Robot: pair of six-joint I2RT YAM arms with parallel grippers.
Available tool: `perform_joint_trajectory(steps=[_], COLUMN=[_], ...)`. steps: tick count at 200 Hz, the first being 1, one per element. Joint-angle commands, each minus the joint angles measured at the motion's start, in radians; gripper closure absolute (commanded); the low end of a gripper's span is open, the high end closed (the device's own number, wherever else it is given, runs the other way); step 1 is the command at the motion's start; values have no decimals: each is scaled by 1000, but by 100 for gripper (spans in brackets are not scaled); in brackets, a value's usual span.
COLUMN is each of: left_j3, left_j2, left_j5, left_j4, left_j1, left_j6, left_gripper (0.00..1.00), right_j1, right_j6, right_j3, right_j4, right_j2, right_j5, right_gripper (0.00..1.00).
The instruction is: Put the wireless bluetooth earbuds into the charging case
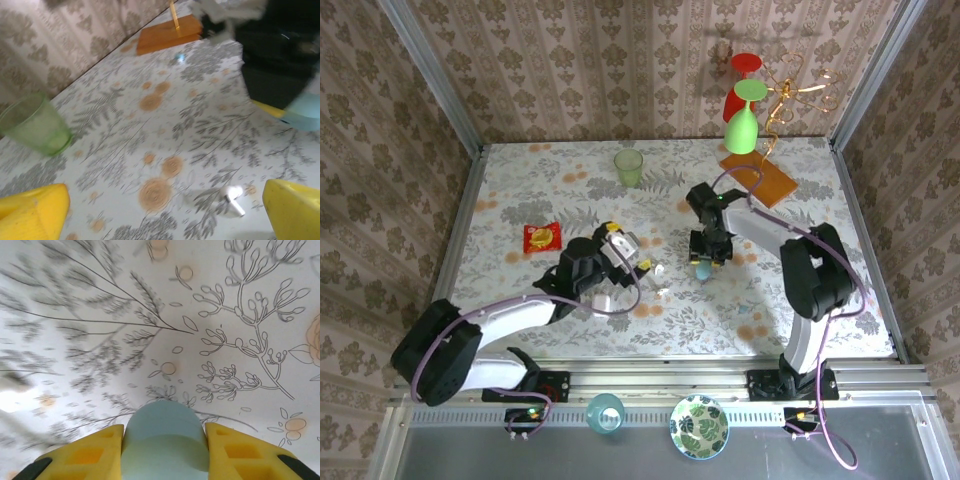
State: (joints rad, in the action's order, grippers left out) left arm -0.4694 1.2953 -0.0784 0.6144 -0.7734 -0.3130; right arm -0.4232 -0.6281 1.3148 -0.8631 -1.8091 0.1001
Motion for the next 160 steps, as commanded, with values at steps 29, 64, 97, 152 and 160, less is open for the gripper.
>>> perform_joint_trajectory(steps=[29,64,97,152,160], left_j3=[-4,-24,-74,-131,-135], left_j2=[196,365,448,504,509], left_j5=[99,85,-1,-115,-129], left_j4=[404,656,678,680,679], left_j1=[-144,-170,-170,-140,-136], left_j6=[-208,-240,-242,-202,-201], left_gripper=[0,4,5,20,23], right_j1=[101,124,147,159,161], right_j6=[-214,-342,-439,-558,-575], right_j3=[-91,-145,-165,-224,-239], right_j4=[139,255,289,382,402], right_j2=[143,187,192,233,238], right_j5=[265,410,457,519,533], right_gripper=[64,65,64,64,64])
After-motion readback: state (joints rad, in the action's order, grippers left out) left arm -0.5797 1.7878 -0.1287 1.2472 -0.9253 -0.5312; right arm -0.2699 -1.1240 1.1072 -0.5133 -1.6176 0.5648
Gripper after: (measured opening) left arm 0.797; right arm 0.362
